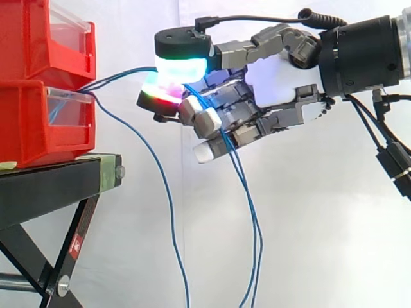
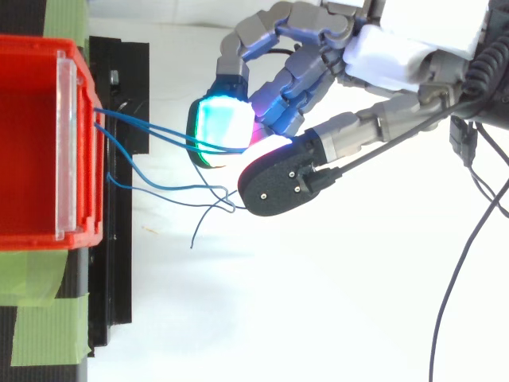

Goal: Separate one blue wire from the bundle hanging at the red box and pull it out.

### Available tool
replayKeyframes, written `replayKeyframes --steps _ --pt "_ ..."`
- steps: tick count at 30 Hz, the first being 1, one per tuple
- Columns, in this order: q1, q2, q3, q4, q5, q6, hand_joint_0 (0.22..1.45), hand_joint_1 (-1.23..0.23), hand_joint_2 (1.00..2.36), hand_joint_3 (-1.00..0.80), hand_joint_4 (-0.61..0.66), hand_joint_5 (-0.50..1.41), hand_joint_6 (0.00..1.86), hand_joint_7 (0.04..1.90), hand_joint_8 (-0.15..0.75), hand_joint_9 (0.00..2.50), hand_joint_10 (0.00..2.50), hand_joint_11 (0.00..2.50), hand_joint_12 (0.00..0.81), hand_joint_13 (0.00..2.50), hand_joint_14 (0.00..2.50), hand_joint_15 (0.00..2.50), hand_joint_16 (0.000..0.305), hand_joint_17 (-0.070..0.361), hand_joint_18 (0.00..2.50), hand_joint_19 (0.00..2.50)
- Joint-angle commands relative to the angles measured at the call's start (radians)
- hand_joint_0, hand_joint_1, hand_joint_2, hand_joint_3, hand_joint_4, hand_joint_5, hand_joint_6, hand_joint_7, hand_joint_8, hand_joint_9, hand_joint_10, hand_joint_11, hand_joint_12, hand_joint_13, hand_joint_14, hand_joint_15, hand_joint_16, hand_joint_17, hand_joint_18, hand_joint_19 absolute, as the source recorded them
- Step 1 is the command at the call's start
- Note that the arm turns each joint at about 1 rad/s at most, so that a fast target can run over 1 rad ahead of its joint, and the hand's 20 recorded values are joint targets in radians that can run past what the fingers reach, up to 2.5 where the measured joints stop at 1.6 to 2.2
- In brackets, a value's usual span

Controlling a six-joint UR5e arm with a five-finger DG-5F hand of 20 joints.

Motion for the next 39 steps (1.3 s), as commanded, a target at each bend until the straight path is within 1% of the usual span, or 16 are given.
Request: replayKeyframes --steps 1,7,10,13,15,17,18,23,27,29,33,39 --pt "-0.001 0.001 0.0 -0.002 0.0 0.0 0.76 -0.94 1.01 -0.41 0.2 -0.26 0.91 0.94 0.314 0.82 0.01 1.31 0.441 1.0 0.03 1.09 0.056 0.127 0.78 0.53" --pt "-0.001 0.0 0.0 -0.005 0.0 0.0 0.75 -0.96 1.0 -0.5 0.19 -0.26 0.91 0.95 0.317 0.78 0.01 1.31 0.451 0.93 0.03 1.03 0.057 0.128 0.78 0.52" --pt "-0.001 0.0 0.0 -0.005 0.0 0.0 0.73 -0.97 1.0 -0.5 0.19 -0.26 0.91 0.94 0.317 0.77 0.01 1.31 0.447 0.92 0.03 1.03 0.057 0.128 0.77 0.52" --pt "0.001 0.0 0.0 -0.005 0.0 0.0 0.68 -0.93 1.0 -0.5 0.21 -0.25 0.91 0.93 0.334 0.82 0.01 1.3 0.452 0.96 0.03 1.04 0.056 0.127 0.77 0.57" --pt "0.001 0.001 0.0 -0.005 0.0 0.0 0.65 -0.85 1.0 -0.5 0.21 -0.25 0.91 0.93 0.338 0.87 0.01 1.3 0.454 0.99 0.03 1.04 0.056 0.126 0.78 0.59" --pt "-0.001 0.0 0.0 -0.005 0.0 0.0 0.65 -0.84 1.0 -0.5 0.21 -0.24 0.91 0.93 0.341 0.89 0.01 1.3 0.453 1.0 0.03 1.04 0.056 0.126 0.79 0.6" --pt "0.001 0.0 0.0 -0.005 0.0 0.0 0.65 -0.79 1.0 -0.45 0.21 -0.24 0.91 0.92 0.344 0.91 0.01 1.3 0.452 1.01 0.03 1.05 0.056 0.126 0.79 0.61" --pt "-0.001 0.0 0.0 -0.005 0.0 0.0 0.65 -0.75 1.01 -0.35 0.2 -0.24 0.91 0.92 0.345 0.95 0.01 1.29 0.45 1.04 0.03 1.06 0.056 0.126 0.8 0.63" --pt "0.001 0.0 0.0 -0.005 -0.002 0.0 0.64 -0.73 1.01 -0.33 0.21 -0.24 0.91 0.94 0.342 0.95 0.01 1.3 0.452 1.04 0.02 1.06 0.057 0.128 0.79 0.66" --pt "-0.001 0.001 0.0 -0.005 0.0 0.0 0.6 -0.74 1.01 -0.36 0.22 -0.24 0.91 0.95 0.346 0.94 0.01 1.3 0.454 1.03 0.03 1.07 0.058 0.13 0.78 0.66" --pt "0.001 0.001 0.0 -0.005 -0.002 0.0 0.56 -0.8 1.01 -0.43 0.23 -0.24 0.91 0.97 0.355 0.91 0.01 1.31 0.465 1.01 0.03 1.08 0.061 0.136 0.76 0.66" --pt "0.001 0.0 0.0 -0.005 0.0 0.0 0.53 -0.82 1.0 -0.48 0.24 -0.25 0.91 0.97 0.359 0.89 0.01 1.31 0.472 1.0 0.03 1.07 0.062 0.14 0.75 0.65"
